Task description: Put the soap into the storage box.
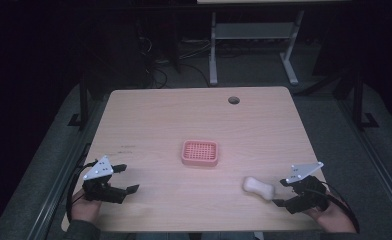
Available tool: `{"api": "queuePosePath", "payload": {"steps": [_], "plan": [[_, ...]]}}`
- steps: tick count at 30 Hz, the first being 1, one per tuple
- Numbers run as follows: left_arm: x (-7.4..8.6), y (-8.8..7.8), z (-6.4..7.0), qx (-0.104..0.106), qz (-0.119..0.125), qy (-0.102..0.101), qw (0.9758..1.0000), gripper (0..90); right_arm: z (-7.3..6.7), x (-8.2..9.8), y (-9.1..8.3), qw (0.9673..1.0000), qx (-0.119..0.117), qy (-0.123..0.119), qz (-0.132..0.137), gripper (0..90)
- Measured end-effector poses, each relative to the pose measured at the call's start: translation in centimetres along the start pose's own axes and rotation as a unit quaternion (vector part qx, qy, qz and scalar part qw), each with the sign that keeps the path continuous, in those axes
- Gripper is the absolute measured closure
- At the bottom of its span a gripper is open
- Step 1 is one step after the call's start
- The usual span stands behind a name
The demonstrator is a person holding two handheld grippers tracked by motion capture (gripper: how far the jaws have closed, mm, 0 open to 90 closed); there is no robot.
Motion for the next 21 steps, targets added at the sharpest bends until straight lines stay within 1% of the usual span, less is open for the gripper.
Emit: {"api": "queuePosePath", "payload": {"steps": [7, 8, 11, 12, 18, 21], "plan": [[0.0, 0.0, -0.1, 0.0, 0.0, -0.002, 1.0, 14.8, 0.0, -0.7, 0.6, 1.0, -0.003, -0.007, -0.005, 27.0], [0.0, 0.1, 0.0, 0.0, -0.001, -0.001, 1.0, 14.8, 0.0, -1.1, 0.8, 0.9999, -0.004, -0.008, -0.004, 26.8], [0.0, 0.1, 0.0, 0.0, -0.002, 0.002, 1.0, 14.8, 0.1, -1.4, 1.0, 0.9999, -0.004, -0.012, -0.007, 26.8], [0.0, 0.1, 0.0, 0.0, -0.004, 0.003, 1.0, 14.8, 0.0, -1.7, 1.4, 0.9998, -0.007, -0.014, -0.01, 26.7], [0.0, 0.3, 0.1, 0.001, -0.005, 0.006, 1.0, 14.8, 0.1, -2.6, 2.1, 0.9995, -0.012, -0.023, -0.015, 26.8], [0.0, 0.3, 0.1, 0.0, -0.005, 0.002, 1.0, 14.8, 0.2, -2.9, 2.4, 0.9995, -0.013, -0.024, -0.017, 27.0]]}}
Point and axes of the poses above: each handheld gripper's, and its own axes: y roughly forward along the jaws, x roughly out of its underside, z roughly to its right, the point moved 7 cm from there along y, roughly forward along the jaws, and after that the axes turned 8 degrees about -y, right-handed, at the moved point
